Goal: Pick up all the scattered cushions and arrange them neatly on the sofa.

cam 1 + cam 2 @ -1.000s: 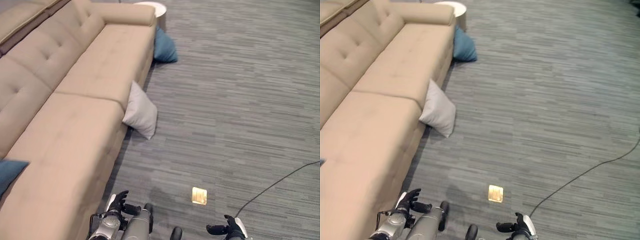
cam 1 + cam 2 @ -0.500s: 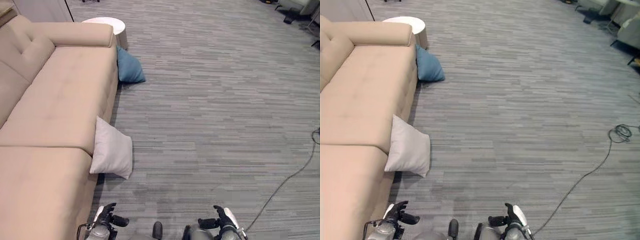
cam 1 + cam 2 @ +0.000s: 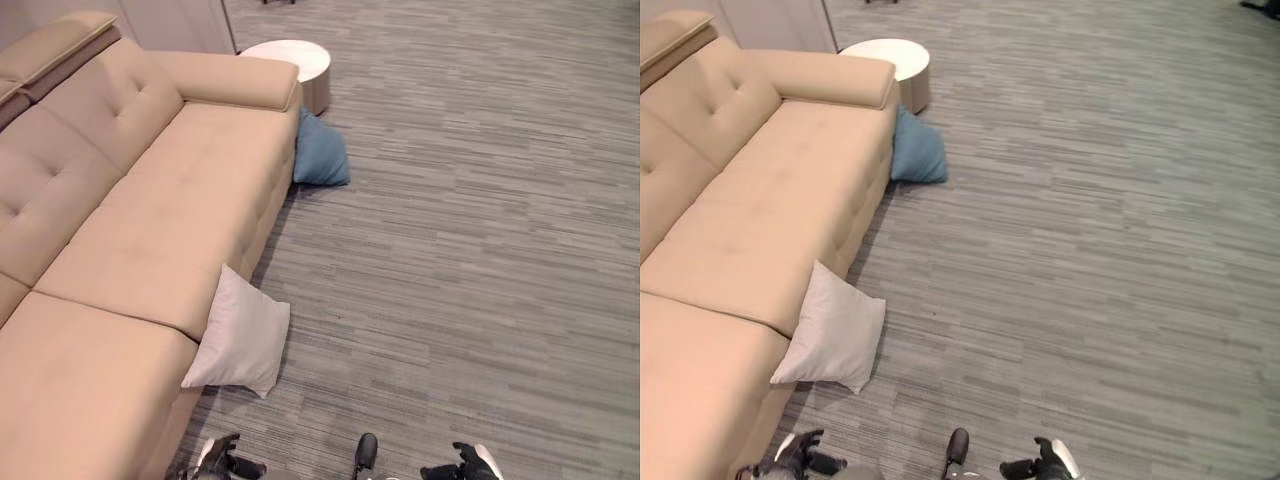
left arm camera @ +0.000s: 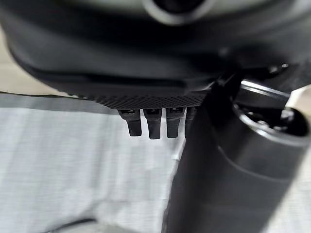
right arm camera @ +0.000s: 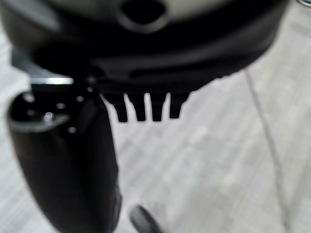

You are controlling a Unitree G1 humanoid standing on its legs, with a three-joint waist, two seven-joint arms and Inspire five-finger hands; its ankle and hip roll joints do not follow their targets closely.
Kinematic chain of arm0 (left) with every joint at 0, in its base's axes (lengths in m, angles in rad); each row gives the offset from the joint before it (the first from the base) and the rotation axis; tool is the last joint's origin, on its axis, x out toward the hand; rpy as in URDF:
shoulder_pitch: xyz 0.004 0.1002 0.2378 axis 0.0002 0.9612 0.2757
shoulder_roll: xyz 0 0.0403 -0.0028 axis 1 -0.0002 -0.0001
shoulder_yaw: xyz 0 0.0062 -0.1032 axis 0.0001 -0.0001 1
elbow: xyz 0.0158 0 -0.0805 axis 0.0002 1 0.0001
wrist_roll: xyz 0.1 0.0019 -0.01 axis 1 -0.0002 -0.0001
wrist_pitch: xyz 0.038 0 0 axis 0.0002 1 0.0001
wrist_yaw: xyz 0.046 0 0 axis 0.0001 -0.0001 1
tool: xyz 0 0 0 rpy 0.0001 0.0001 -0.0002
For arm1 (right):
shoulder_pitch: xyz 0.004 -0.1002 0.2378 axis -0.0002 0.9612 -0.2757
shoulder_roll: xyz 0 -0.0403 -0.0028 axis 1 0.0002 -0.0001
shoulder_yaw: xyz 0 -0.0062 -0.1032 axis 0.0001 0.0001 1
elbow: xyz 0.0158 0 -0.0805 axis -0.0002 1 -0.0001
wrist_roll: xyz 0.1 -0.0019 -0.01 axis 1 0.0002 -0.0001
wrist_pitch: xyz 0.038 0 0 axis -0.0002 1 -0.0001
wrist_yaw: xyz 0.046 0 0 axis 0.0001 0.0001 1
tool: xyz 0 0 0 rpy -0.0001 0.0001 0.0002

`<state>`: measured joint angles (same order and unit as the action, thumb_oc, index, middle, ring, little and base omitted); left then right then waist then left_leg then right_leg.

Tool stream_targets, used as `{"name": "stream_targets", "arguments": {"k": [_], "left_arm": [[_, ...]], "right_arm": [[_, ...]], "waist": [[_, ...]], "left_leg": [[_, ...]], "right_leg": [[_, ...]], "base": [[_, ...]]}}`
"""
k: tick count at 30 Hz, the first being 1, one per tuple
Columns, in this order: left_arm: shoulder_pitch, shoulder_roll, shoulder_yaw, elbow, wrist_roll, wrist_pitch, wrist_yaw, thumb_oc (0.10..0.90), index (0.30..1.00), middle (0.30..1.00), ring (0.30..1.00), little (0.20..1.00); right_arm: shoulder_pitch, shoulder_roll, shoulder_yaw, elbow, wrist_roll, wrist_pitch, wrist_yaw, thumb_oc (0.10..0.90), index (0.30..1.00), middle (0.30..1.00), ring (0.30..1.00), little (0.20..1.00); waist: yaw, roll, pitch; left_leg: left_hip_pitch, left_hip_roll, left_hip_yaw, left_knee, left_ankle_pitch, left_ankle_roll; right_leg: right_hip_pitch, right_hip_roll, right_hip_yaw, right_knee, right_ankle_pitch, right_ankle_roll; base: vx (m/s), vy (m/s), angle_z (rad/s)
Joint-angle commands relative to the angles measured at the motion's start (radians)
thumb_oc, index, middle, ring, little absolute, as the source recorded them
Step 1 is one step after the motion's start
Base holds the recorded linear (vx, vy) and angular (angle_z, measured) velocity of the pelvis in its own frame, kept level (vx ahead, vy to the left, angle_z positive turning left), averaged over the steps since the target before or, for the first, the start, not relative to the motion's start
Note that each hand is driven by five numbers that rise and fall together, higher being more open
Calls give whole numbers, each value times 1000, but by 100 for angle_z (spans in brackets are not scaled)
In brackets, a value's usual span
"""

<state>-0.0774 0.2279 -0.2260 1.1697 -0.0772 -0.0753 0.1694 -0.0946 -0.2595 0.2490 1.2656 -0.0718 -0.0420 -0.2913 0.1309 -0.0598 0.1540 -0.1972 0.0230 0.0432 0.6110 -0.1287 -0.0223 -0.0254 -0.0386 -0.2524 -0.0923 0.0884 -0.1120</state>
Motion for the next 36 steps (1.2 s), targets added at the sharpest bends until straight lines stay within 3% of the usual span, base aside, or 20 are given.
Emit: {"name": "stream_targets", "arguments": {"k": [1,3,6,7,13,15,16,19,20,23,25,26,27,28,29,30,32,33,34,36], "left_arm": [[-33,-45,-59,25,23,-5,-1,800,900,900,900,900],[-34,-49,-62,28,28,-3,2,800,900,900,900,900],[-33,-53,-69,24,38,-1,6,800,900,900,900,900],[-24,-50,-62,24,40,-1,7,800,900,900,900,900],[8,-40,-26,41,29,0,6,800,900,900,900,900],[17,-28,-12,38,19,-1,4,800,900,900,900,900],[16,-19,-5,32,12,0,5,800,900,900,900,900],[12,-15,-5,33,11,-1,7,800,900,900,900,900],[12,-14,-4,41,8,-6,11,800,900,900,900,900],[20,-19,-12,47,9,-10,13,800,900,900,900,900],[19,-20,-19,58,14,-12,16,800,900,900,900,900],[5,-21,-28,68,17,-15,22,800,900,900,900,900],[-2,-24,-33,68,16,-17,24,800,900,900,900,900],[-7,-3,-22,74,14,-19,3,800,900,900,900,900],[-8,-4,-22,74,13,-19,3,800,900,900,900,900],[-6,-10,-29,77,16,-30,6,800,900,900,900,900],[-5,-10,-22,78,-5,-32,16,800,900,900,900,900],[-29,-13,-36,59,-9,-30,15,800,900,900,900,900],[-29,-13,-36,59,-9,-30,15,800,900,900,900,900],[-19,-38,-38,52,-28,-34,15,800,900,900,900,900]], "right_arm": [[6,-61,-18,-7,25,-11,-40,800,900,900,900,900],[10,-60,-18,-8,27,-14,-46,800,900,900,900,900],[19,-53,-20,-13,36,-14,-54,800,900,900,900,900],[22,-41,-10,-19,29,-13,-49,800,900,900,900,900],[34,-16,9,-15,-9,-10,-42,800,900,900,900,900],[35,-9,15,-17,-23,-10,-30,800,900,900,900,900],[27,-4,18,-17,-33,-6,-22,800,900,900,900,900],[25,-4,20,-19,-37,-5,-18,800,900,900,900,900],[18,-3,26,-24,-38,-9,-15,800,900,900,900,900],[8,-3,33,-29,-37,-14,-17,800,900,900,900,900],[-3,-3,37,-30,-31,-15,-18,800,900,900,900,900],[-6,-6,34,-30,-16,-16,-18,800,900,900,900,900],[-6,-7,34,-31,-10,-14,-17,800,900,900,900,900],[-18,-81,-17,4,51,12,70,800,900,900,900,900],[-18,-83,-17,4,51,12,71,800,900,900,900,900],[-12,-54,4,-1,27,-22,17,800,900,900,900,900],[-10,-50,5,1,32,-7,19,800,900,900,900,900],[-20,-53,0,-5,39,-52,-20,800,900,900,900,900],[-20,-53,0,-5,39,-52,-20,800,900,900,900,900],[-25,-51,1,-9,54,-42,-12,800,900,900,900,900]], "waist": [[-4,12,35],[-4,15,40],[-5,24,36],[-1,25,33],[26,12,0],[40,15,-1],[35,26,12],[29,33,16],[15,46,26],[7,54,28],[-5,54,30],[-30,52,34],[-44,48,30],[-46,38,27],[-48,40,30],[-42,28,22],[-49,23,20],[-35,21,14],[-35,21,14],[-37,21,24]], "left_leg": [[6,8,1,-244,17,4],[2,2,13,-275,18,2],[-43,-2,93,-357,90,-2],[-24,-3,125,-375,91,-1],[48,-40,98,-442,69,22],[85,-50,76,-472,53,42],[104,-50,47,-479,49,57],[105,-52,27,-480,51,65],[135,-59,-16,-497,44,76],[166,-66,-75,-519,36,77],[179,-75,-121,-525,30,73],[204,-90,-194,-541,27,63],[209,-98,-230,-555,33,55],[224,-93,-253,-568,32,43],[228,-92,-255,-569,32,43],[227,-91,-283,-567,24,28],[225,-79,-277,-562,22,18],[203,-56,-300,-553,30,-9],[202,-56,-300,-553,30,-9],[144,-18,-240,-487,35,-30]], "right_leg": [[34,-48,-45,40,-108,185],[48,-45,-54,36,-116,188],[68,-26,-82,29,-134,188],[86,-18,-89,30,-146,189],[97,-26,-97,83,-167,201],[63,-49,-98,212,-173,221],[-2,-82,-91,367,-158,254],[-37,-87,-74,435,-142,265],[-88,-86,-24,496,-137,267],[-117,-88,27,422,-147,242],[-144,-78,103,349,-131,240],[-171,-44,226,271,-105,250],[-191,-31,280,238,-84,256],[-194,-34,281,218,-67,261],[-190,-34,278,217,-67,260],[-151,-73,214,161,-52,256],[-139,-74,198,151,-49,254],[-109,-70,146,123,-61,240],[-110,-70,146,123,-61,240],[-67,-71,87,101,-79,226]], "base": [[108,-24,21],[86,-16,28],[104,-5,22],[148,38,57],[112,69,5],[98,129,2],[71,104,1],[44,62,36],[101,26,52],[162,-48,58],[234,-126,81],[301,-149,114],[342,-215,161],[174,-128,185],[209,-243,145],[112,-155,94],[149,-262,74],[138,-288,81],[156,-342,127],[76,-196,119]]}}
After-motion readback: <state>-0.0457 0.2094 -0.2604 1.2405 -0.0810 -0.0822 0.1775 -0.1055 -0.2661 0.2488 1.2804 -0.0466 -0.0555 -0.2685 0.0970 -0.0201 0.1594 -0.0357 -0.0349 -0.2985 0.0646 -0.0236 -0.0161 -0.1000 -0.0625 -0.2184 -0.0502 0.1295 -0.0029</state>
